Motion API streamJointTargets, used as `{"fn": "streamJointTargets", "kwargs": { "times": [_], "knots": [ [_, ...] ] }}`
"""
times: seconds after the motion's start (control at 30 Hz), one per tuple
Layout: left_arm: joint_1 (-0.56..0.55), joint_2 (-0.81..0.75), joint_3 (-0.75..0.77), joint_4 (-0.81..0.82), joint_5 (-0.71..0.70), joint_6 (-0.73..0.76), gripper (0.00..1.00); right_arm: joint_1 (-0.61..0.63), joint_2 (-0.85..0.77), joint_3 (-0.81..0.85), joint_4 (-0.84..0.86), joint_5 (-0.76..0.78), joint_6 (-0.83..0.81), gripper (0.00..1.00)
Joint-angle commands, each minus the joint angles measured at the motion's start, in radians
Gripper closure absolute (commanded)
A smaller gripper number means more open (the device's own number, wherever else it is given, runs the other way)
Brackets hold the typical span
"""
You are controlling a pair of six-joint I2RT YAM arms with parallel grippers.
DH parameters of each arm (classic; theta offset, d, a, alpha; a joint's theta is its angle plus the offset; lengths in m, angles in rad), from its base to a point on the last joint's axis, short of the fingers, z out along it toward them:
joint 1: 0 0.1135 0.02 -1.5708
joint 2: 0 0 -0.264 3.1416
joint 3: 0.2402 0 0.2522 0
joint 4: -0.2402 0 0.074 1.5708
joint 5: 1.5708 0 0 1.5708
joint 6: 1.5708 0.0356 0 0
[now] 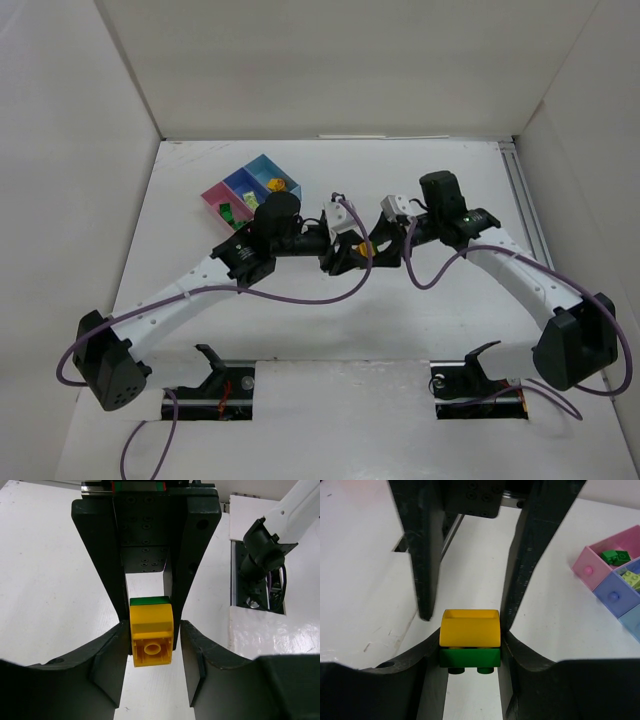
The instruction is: Sort the legos into containers by color
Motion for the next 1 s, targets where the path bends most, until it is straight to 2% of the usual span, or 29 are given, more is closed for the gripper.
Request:
{"fn": "streamJointTargets", "kwargs": {
  "times": [0.0, 0.27, 0.43, 0.57, 0.67, 0.83, 0.9, 0.97],
  "knots": [
    [-0.004, 0.006, 0.029, 0.025, 0.007, -0.007, 0.60, 0.011, -0.008, 0.050, 0.007, -0.063, -0.029, 1.00],
    [-0.004, 0.043, 0.052, 0.011, -0.027, -0.020, 0.60, 0.011, -0.008, 0.059, -0.002, -0.078, -0.039, 1.00],
    [-0.004, 0.043, 0.052, -0.001, -0.056, -0.020, 0.44, -0.001, 0.001, 0.068, -0.021, -0.078, -0.039, 1.00],
    [-0.004, 0.023, 0.041, -0.001, -0.090, -0.020, 0.42, -0.012, 0.001, 0.068, -0.021, -0.100, -0.039, 1.00],
    [-0.004, 0.014, 0.041, -0.001, -0.100, -0.020, 0.51, -0.012, 0.001, 0.068, -0.021, -0.110, -0.048, 1.00],
    [-0.004, 0.037, 0.041, 0.010, -0.038, -0.020, 0.84, -0.012, 0.011, 0.077, -0.030, -0.130, -0.061, 1.00],
    [-0.004, 0.046, 0.041, 0.019, -0.028, -0.010, 0.91, -0.012, 0.011, 0.077, -0.030, -0.141, -0.074, 1.00],
    [-0.004, 0.056, 0.050, 0.019, 0.013, -0.010, 0.92, 0.000, 0.011, 0.077, -0.030, -0.123, -0.074, 1.00]
  ]
}}
